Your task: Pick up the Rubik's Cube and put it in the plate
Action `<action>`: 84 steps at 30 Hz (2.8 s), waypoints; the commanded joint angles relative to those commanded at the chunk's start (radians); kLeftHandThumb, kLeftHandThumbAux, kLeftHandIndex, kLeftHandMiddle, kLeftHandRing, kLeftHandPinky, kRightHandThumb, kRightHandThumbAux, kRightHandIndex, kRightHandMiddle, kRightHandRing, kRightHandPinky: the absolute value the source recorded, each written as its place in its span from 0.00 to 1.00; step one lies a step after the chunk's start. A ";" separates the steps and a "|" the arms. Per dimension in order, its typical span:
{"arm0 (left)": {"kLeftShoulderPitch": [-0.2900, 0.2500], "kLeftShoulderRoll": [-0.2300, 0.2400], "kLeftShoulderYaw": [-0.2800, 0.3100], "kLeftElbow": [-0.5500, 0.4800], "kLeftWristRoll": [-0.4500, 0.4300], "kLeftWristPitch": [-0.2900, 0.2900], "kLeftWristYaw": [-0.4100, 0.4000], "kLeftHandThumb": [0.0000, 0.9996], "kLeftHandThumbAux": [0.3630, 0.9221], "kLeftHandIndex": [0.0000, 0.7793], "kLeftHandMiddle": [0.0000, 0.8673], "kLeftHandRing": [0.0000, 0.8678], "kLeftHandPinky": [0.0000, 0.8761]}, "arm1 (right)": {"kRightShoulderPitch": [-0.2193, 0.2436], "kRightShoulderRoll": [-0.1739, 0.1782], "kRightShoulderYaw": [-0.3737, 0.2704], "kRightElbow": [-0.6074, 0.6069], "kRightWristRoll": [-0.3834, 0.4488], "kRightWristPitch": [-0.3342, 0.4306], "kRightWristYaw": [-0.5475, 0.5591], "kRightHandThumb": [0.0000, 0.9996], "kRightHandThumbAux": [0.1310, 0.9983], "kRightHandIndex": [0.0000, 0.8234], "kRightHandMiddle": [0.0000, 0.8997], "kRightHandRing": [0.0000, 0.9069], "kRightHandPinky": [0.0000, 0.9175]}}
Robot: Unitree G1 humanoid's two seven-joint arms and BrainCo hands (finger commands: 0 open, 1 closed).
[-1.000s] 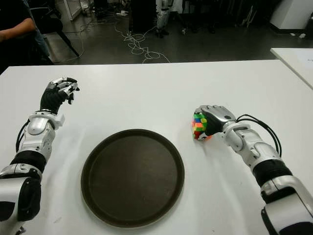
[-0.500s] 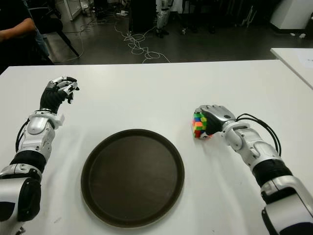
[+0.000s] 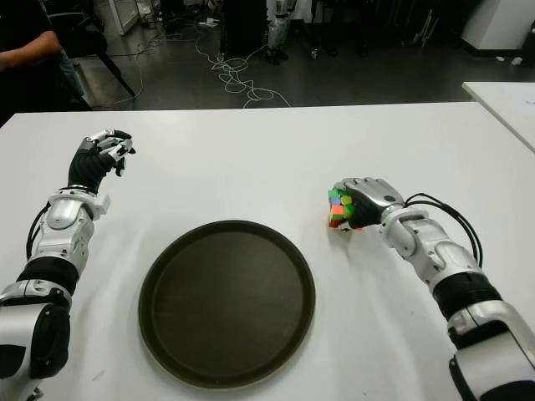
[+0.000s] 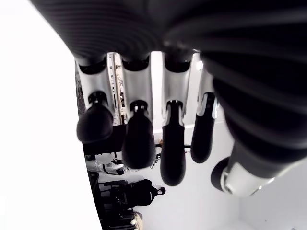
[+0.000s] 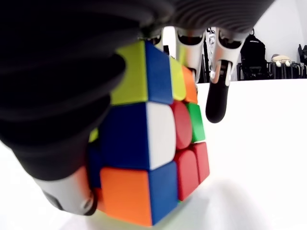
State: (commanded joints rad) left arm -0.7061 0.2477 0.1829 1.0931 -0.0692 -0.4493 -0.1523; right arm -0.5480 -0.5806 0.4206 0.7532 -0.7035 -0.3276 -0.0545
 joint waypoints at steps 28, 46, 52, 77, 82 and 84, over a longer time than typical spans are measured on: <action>0.001 0.002 -0.011 -0.004 0.011 0.004 0.003 0.84 0.54 0.54 0.65 0.83 0.87 | -0.007 0.008 -0.010 0.039 0.005 -0.028 -0.043 0.69 0.70 0.51 0.67 0.67 0.61; -0.008 -0.006 -0.007 0.011 0.007 0.017 0.011 0.84 0.54 0.53 0.63 0.80 0.86 | -0.048 -0.003 -0.031 -0.139 -0.005 -0.016 -0.027 0.69 0.70 0.51 0.65 0.66 0.60; -0.007 -0.007 -0.006 0.011 0.006 0.014 0.009 0.84 0.54 0.53 0.63 0.81 0.87 | -0.057 0.000 -0.045 -0.211 -0.014 0.006 -0.029 0.69 0.70 0.51 0.64 0.65 0.60; -0.013 -0.010 -0.009 0.014 0.008 0.014 0.011 0.84 0.54 0.53 0.64 0.82 0.87 | -0.207 0.233 0.047 -0.224 -0.062 -0.007 -0.047 0.69 0.70 0.51 0.74 0.74 0.73; -0.012 -0.012 -0.009 0.012 0.008 0.011 0.011 0.84 0.54 0.53 0.64 0.82 0.86 | -0.187 0.291 0.096 -0.292 -0.076 0.001 -0.009 0.69 0.70 0.51 0.72 0.75 0.76; -0.010 -0.014 -0.009 0.009 0.008 0.012 0.012 0.84 0.54 0.53 0.64 0.81 0.87 | -0.171 0.313 0.115 -0.326 -0.077 0.007 0.020 0.70 0.70 0.50 0.69 0.74 0.74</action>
State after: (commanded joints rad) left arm -0.7164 0.2341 0.1738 1.1020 -0.0614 -0.4376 -0.1408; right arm -0.7187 -0.2674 0.5359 0.4271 -0.7809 -0.3204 -0.0345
